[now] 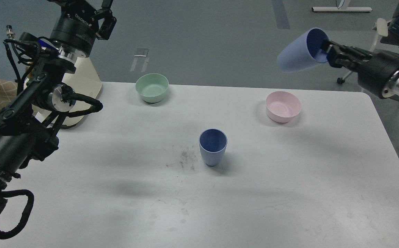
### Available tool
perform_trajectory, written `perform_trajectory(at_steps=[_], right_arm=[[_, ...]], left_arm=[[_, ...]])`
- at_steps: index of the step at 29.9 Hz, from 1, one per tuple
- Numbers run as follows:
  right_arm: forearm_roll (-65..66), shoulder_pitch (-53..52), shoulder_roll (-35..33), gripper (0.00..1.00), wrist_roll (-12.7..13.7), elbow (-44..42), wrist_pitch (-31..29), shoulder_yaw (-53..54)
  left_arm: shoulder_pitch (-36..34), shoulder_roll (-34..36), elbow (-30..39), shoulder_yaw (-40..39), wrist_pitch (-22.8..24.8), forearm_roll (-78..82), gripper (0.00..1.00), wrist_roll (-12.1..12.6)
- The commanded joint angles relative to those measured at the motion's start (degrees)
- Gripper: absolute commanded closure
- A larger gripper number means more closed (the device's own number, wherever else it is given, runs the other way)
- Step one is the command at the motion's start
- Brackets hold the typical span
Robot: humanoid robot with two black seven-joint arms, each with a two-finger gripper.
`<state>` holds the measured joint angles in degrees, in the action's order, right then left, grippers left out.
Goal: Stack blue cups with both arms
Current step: 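Grasp and lift the blue cup with the right gripper, then lower the held cup into the placed blue cup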
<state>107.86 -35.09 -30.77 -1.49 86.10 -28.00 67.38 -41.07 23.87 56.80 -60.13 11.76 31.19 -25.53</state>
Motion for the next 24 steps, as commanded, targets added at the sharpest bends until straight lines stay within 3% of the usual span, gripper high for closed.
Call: perform_trajectory(at_steps=[1,10,16,24], right_arm=[[0.1,-7.5,2.9,1.00,0.1,-0.2,0.0,-8.4],[0.4,-18.3,3.9,1.00,0.2,-0.1,0.0,-22.9],[0.6,-18.5,4.0,1.00,2.1,1.3,0.0,-28.2],[0.9,-17.4,5.7,1.00,2.7,1.8,0.0,-32.0]], left_arm=[[-0.1,0.6,-0.8,0.1,0.3,0.4,0.02,2.3],[-0.1,2.1,-2.4,0.2,3.4,0.6,0.02,4.1],[-0.2,2.1,-2.4,0.1,3.4,0.6,0.02,4.1],[-0.1,2.1,-2.4,0.1,3.4,0.5,0.02,4.1]])
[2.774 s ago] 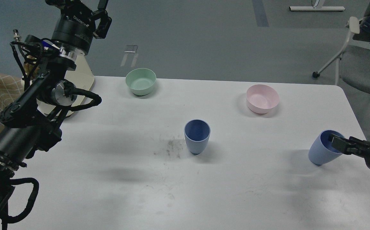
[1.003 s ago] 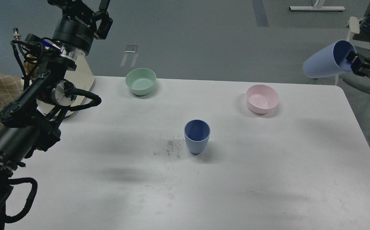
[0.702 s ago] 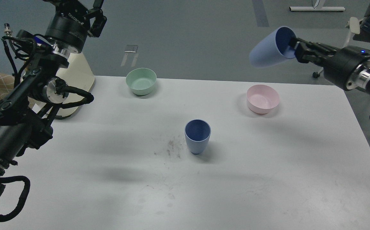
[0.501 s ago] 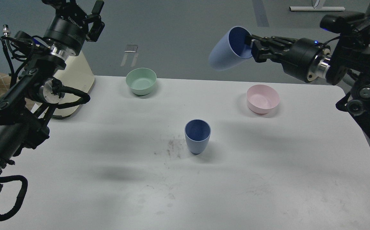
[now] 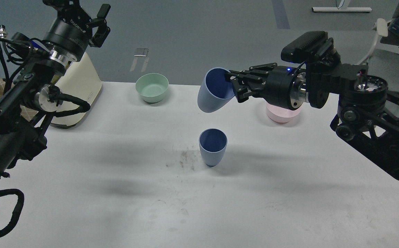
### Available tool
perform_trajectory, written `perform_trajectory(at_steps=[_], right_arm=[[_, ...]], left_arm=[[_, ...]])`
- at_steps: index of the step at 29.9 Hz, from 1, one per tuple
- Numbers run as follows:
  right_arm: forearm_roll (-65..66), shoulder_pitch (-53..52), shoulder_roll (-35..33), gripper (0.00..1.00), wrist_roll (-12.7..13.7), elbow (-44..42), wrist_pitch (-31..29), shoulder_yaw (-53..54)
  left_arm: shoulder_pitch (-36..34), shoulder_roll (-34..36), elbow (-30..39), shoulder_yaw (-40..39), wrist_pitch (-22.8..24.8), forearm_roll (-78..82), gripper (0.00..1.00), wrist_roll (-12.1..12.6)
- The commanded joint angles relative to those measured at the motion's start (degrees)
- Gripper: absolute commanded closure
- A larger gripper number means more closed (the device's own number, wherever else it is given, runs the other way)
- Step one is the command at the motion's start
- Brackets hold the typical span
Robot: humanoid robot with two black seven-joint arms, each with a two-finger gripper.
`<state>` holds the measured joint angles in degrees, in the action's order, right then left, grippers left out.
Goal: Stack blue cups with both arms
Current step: 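Lower the held cup into the placed blue cup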
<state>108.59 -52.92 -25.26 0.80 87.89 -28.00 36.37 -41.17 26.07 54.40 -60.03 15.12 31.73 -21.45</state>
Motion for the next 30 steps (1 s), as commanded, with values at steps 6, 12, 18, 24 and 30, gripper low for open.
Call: perform_trajectory(at_steps=[6,12,18,24,30], right_arm=[[0.3,3.0,0.0,1.00,1.0,0.5,0.0,-1.6],[0.7,5.0,0.2,1.00,1.1,0.7,0.0,-1.6],[0.7,6.6,0.1,1.00,1.2,1.1,0.0,-1.7],[0.7,7.1,-0.2,0.99,1.1,1.1,0.0,-1.7],[0.7,7.7,-0.1,0.88,1.1,1.1,0.0,-1.7]], left_arm=[[0.2,-0.2,0.0,0.0,0.1,0.0,0.02,-0.1],[0.6,-0.3,0.0,0.0,0.1,-0.1,0.02,-0.1],[0.7,-0.3,0.0,0.0,0.1,-0.2,0.02,-0.2],[0.7,-0.4,0.0,0.0,0.0,-0.2,0.02,-0.2],[0.7,-0.4,0.0,-0.3,0.0,-0.2,0.02,-0.3]])
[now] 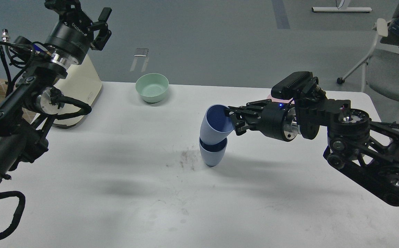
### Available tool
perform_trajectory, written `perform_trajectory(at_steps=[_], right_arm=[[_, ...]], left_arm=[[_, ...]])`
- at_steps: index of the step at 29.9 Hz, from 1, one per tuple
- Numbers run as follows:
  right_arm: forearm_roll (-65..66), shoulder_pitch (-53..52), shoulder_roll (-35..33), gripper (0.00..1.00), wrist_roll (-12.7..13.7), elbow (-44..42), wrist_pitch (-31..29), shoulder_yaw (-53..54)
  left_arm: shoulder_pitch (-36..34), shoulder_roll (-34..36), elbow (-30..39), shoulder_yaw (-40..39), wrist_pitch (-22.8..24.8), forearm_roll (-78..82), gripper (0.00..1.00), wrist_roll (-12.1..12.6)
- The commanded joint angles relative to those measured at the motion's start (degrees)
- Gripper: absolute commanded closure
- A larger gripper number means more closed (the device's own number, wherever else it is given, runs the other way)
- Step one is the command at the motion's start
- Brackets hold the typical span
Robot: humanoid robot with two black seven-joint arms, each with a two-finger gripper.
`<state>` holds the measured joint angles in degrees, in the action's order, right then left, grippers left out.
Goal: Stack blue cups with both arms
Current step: 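Lower the held cup into the placed blue cup, then release the cup and raise the right gripper away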
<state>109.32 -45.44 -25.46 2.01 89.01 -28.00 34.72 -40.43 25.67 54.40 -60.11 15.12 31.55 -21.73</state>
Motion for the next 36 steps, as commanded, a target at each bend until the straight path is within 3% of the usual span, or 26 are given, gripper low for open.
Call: perform_trajectory(at_steps=[1,11,14,15,16,17,20,27,36], right_arm=[[0.0,0.3,0.3,0.85,0.0,0.0,0.0,0.1],[-0.1,0.6,0.6,0.73,0.0,0.0,0.0,0.2],[-0.1,0.7,0.6,0.56,-0.1,0.0,0.0,0.7],[-0.2,0.6,0.7,0.37,-0.1,-0.1,0.0,1.4],[-0.2,0.7,0.8,0.08,-0.1,-0.4,0.0,3.3],[-0.5,0.7,1.1,0.00,-0.1,-0.5,0.0,4.6],[-0.9,0.7,3.2,0.00,-0.1,-1.7,0.0,11.4],[-6.4,-0.3,10.0,0.00,-0.3,-10.9,0.0,37.9],[-21.8,-0.2,9.6,0.00,-0.3,-21.5,0.0,51.5]], left_arm=[[0.0,0.0,0.0,-0.1,0.0,0.0,0.02,-0.1],[0.0,0.0,0.0,-0.1,0.1,0.0,0.02,-0.2],[0.0,0.0,0.0,-0.1,0.1,0.0,0.02,-0.2],[0.0,0.0,0.0,-0.1,0.1,-0.1,0.02,-0.2],[0.0,0.0,0.0,-0.1,0.1,-0.1,0.02,-0.2],[0.0,0.0,0.0,-0.2,0.1,-0.1,0.02,-0.2],[0.0,0.0,0.1,-0.3,0.2,-0.3,0.02,-0.2],[0.0,-0.1,0.2,-0.8,1.1,-0.9,0.02,-0.3],[0.1,-0.6,0.2,-0.9,1.1,-1.0,0.02,-0.2]])
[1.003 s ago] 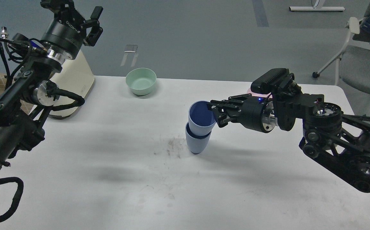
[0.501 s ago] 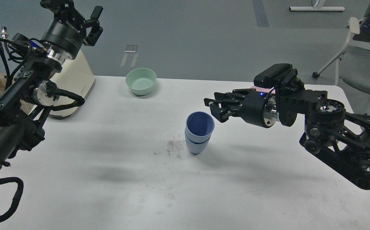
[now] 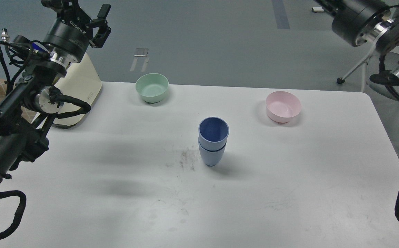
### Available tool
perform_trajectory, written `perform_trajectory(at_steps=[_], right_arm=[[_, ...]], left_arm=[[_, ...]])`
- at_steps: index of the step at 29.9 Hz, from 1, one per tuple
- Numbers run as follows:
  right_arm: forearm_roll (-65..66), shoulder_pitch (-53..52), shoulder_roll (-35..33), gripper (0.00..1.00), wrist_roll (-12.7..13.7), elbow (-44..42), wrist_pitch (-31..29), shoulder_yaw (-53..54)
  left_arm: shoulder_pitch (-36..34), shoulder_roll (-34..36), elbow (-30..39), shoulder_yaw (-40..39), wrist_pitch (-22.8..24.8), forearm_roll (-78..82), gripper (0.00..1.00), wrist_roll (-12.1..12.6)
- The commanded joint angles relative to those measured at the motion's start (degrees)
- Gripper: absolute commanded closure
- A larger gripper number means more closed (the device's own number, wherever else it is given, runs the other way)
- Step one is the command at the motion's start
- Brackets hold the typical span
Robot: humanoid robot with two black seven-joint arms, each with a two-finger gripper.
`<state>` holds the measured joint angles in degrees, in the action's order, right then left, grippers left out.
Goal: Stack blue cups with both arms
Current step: 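Release the cup and raise the right gripper away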
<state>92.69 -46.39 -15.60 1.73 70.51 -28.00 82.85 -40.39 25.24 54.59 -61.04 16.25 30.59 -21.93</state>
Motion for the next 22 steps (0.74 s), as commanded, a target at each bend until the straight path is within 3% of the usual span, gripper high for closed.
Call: perform_trajectory(at_steps=[1,14,22], right_arm=[[-6.3,0.9,-0.3,0.00,-0.1,-3.4,0.0,4.1],[-41.0,11.1,-1.7,0.00,-0.2,-7.8,0.9,16.0],[-45.5,13.5,-1.8,0.00,-0.4,-7.1,0.5,17.8]], left_arm=[[0.1,-0.2,0.0,0.0,-0.1,0.0,0.02,0.0],[2.0,0.4,-0.4,-0.8,0.1,-5.8,0.02,0.3],[2.1,-0.1,-0.3,-4.0,1.6,-5.9,0.02,0.3]])
